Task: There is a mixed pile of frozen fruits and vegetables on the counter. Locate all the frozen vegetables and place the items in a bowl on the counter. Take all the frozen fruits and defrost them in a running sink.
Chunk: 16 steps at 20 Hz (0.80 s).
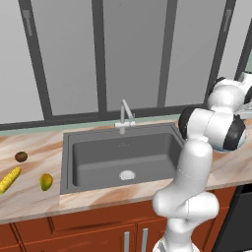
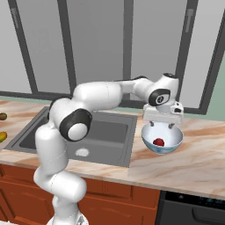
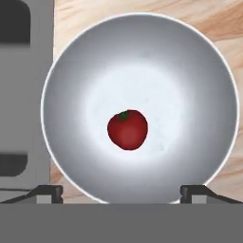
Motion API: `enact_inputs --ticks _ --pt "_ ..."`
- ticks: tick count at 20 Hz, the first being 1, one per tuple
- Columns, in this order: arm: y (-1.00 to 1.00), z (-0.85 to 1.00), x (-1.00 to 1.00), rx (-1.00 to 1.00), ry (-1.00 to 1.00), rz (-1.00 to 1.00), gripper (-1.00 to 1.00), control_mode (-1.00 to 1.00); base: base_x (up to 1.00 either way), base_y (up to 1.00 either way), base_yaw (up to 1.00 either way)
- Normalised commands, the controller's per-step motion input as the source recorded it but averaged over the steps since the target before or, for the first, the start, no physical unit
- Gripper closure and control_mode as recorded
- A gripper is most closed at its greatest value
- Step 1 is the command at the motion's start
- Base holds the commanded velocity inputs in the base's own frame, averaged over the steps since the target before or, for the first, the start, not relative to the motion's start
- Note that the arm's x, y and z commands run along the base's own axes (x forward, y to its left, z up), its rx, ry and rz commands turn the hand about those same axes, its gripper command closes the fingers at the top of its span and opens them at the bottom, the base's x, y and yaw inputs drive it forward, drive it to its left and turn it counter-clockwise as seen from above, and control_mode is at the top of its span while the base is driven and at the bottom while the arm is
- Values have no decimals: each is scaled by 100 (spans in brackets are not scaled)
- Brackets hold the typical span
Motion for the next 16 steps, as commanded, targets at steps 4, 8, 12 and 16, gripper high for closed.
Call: enact_inputs --ticks 4,8,12,16 --pt "68 67 -47 0 -15 -5 -100 -100 0 0 0" --pt "99 38 -75 -1 -4 1 -100 -100 0 0 0" --pt "100 23 -81 0 -1 1 -100 -100 0 0 0" --pt "100 31 -98 -1 -3 4 -100 -100 0 0 0"
